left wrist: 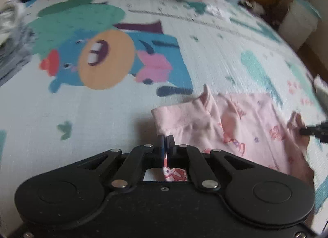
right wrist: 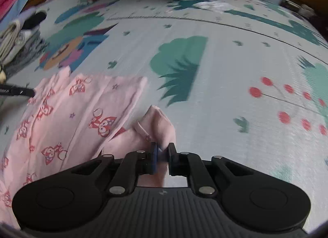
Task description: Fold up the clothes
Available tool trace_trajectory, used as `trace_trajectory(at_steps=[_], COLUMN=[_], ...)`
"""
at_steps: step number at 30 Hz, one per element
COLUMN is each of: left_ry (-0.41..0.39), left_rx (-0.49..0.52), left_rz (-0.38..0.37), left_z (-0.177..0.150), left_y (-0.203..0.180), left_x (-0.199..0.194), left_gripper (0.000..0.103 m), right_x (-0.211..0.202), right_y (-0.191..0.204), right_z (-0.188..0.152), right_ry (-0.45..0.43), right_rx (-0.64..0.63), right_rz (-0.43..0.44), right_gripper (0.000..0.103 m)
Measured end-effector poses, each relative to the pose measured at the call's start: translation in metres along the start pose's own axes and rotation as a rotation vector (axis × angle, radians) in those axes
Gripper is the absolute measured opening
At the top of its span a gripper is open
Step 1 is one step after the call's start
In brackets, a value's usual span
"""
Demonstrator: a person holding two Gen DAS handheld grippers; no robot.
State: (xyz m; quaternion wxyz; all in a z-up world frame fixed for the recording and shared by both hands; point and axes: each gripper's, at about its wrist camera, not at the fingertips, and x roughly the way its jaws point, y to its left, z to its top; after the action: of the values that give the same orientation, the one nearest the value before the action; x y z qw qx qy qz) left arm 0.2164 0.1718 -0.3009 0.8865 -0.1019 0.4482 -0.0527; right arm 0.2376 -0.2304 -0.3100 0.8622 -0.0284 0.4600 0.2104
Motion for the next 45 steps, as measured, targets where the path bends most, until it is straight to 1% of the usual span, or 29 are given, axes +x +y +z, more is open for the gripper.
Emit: trace_trajectory(at_steps=[2, 4, 7, 10, 12, 15, 20, 24, 27, 32, 35, 36, 37, 38, 39, 40, 42, 43, 44, 45], left_ry=[-0.025, -0.044, -0.064, -0.074, -0.074, -0.076, -0.078, -0.072, -0.077, -0.078, -0.088, -0.093, -0.098, -0.103, -0.108, -0.115, -0.136, -0.148, -0.163, -0.176], left_rx=[-0.045, -0.111, -0.182, -0.244, -0.274, -0.279, -0.29, -0.277, -0.265, -0.296, -0.305, -0.301, -0.287, -0.265, -0.238, -0.212, -0.155, -0.105, -0.043, 0.018], left_rz=[0.028, 0.074, 0.167, 0.236, 0.263, 0.311, 0.38, 0.399, 0.411, 0.44, 0.438, 0.438, 0.447, 0.478, 0.527, 0.565, 0.601, 0.606, 0.606, 0.603], left_z=[-0.007, -0.019, -0.043, -0.068, -0.081, -0.094, -0.099, -0.105, -0.109, -0.116, -0.122, -0.124, -0.123, -0.123, -0.122, -0.12, -0.117, -0.115, -0.113, -0.111], left_y=[0.013, 0.036, 0.07, 0.101, 0.117, 0.135, 0.149, 0.145, 0.142, 0.141, 0.141, 0.141, 0.14, 0.138, 0.135, 0.133, 0.125, 0.117, 0.107, 0.097], left_x=[-0.016, -0.032, -0.055, -0.074, -0.082, -0.09, -0.096, -0.1, -0.1, -0.106, -0.108, -0.108, -0.108, -0.108, -0.109, -0.11, -0.114, -0.114, -0.115, -0.114], left_gripper=[0.001, 0.001, 0.001, 0.001, 0.001, 0.001, 0.001, 0.001, 0.001, 0.001, 0.001, 0.001, 0.005, 0.015, 0.024, 0.034, 0.036, 0.036, 0.036, 0.036], right_x=[-0.014, -0.027, -0.046, -0.061, -0.068, -0.078, -0.084, -0.085, -0.087, -0.092, -0.094, -0.096, -0.099, -0.102, -0.106, -0.11, -0.116, -0.119, -0.121, -0.12], right_y=[-0.013, -0.028, -0.057, -0.083, -0.096, -0.113, -0.127, -0.127, -0.128, -0.128, -0.126, -0.125, -0.126, -0.127, -0.127, -0.129, -0.136, -0.138, -0.138, -0.128], right_z=[-0.009, -0.024, -0.056, -0.087, -0.102, -0.116, -0.116, -0.118, -0.122, -0.128, -0.136, -0.137, -0.137, -0.138, -0.138, -0.138, -0.135, -0.133, -0.131, -0.128], right_ry=[0.0, 0.004, 0.012, 0.018, 0.011, -0.005, -0.006, 0.003, 0.001, 0.004, 0.027, 0.019, -0.001, -0.021, -0.042, -0.064, -0.096, -0.107, -0.117, -0.125], right_rx=[0.048, 0.095, 0.235, 0.351, 0.401, 0.467, 0.437, 0.416, 0.434, 0.449, 0.472, 0.472, 0.476, 0.48, 0.484, 0.494, 0.507, 0.5, 0.478, 0.411], right_rz=[-0.021, -0.061, -0.111, -0.157, -0.181, -0.207, -0.242, -0.26, -0.265, -0.273, -0.28, -0.282, -0.3, -0.318, -0.336, -0.355, -0.411, -0.442, -0.463, -0.457], right_gripper=[0.012, 0.012, 0.013, 0.013, 0.012, 0.012, 0.012, 0.012, 0.012, 0.012, 0.012, 0.013, 0.02, 0.031, 0.044, 0.045, 0.046, 0.046, 0.046, 0.046])
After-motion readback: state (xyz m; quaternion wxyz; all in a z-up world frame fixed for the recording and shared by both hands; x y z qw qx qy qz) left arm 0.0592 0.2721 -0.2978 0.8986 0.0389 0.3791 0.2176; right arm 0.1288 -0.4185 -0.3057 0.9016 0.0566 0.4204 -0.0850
